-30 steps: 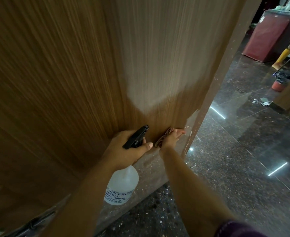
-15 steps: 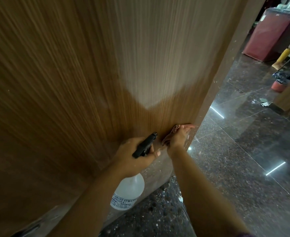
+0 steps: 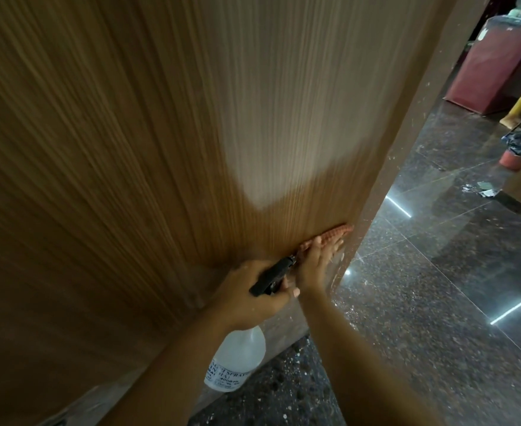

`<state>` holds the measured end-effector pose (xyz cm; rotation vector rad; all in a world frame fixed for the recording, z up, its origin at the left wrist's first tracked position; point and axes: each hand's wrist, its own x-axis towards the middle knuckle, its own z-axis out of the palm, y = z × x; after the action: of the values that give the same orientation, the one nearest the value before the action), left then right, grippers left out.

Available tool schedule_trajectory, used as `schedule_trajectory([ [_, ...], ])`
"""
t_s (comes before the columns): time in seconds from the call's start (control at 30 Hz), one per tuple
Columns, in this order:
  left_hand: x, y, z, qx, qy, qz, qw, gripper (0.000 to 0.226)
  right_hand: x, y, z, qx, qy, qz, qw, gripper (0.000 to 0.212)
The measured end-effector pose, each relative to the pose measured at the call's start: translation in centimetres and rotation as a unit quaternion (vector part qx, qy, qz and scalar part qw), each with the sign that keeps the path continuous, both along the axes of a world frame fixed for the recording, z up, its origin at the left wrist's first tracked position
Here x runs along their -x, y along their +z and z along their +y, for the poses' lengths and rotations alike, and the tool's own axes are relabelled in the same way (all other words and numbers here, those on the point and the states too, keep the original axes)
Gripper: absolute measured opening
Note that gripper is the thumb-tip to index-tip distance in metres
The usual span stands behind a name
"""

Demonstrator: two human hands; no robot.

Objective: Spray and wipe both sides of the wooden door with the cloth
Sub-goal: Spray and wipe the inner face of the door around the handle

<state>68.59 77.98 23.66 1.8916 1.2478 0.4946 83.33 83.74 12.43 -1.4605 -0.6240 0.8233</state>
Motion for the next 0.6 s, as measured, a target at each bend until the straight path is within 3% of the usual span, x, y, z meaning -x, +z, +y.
schedule_trajectory([
  [0.07,-0.2,-0.1,-0.1,0.007,0.009,0.006,1.000,0.019,0.1,0.8,-0.6,-0.066,0.010,-0.130,0.989,0.071],
  [0.13,-0.3,-0.2,-0.3,0.004,0.017,0.017,1.000,0.020,-2.1,0.6,0.8,-0.092,0.004,-0.186,0.978,0.074],
  [0.2,-0.5,-0.3,-0.3,0.009,0.021,0.017,1.000,0.022,-4.9,-1.4,2.9,-0.060,-0.024,-0.096,0.993,0.070],
  [0.23,-0.6,-0.4,-0.3,0.015,0.023,0.011,1.000,0.022,-6.1,-3.1,4.1,-0.005,-0.062,0.023,0.998,0.072],
  [0.3,-0.5,-0.5,-0.3,0.024,0.036,-0.006,0.999,0.022,-7.3,-7.1,5.4,0.109,-0.079,0.234,0.963,0.089],
  [0.33,-0.4,-0.6,-0.4,0.026,0.041,-0.011,0.999,0.021,-7.6,-10.4,6.3,0.130,-0.058,0.257,0.956,0.101],
  [0.4,-0.2,-0.8,-0.5,0.023,0.043,-0.011,0.999,0.019,-4.8,-13.8,5.9,0.129,-0.027,0.268,0.954,0.118],
  [0.47,0.2,-1.1,-0.6,0.019,0.047,-0.005,0.999,0.020,1.5,-9.7,1.6,0.111,0.024,0.227,0.967,0.103],
  [0.53,0.7,-1.3,-0.6,0.020,0.050,0.003,0.999,0.020,4.7,-5.1,-1.6,0.057,0.058,0.130,0.988,0.079],
  [0.6,1.2,-1.3,-0.7,0.017,0.042,0.010,0.999,0.019,2.7,-4.9,-0.8,0.048,0.035,0.124,0.990,0.078],
])
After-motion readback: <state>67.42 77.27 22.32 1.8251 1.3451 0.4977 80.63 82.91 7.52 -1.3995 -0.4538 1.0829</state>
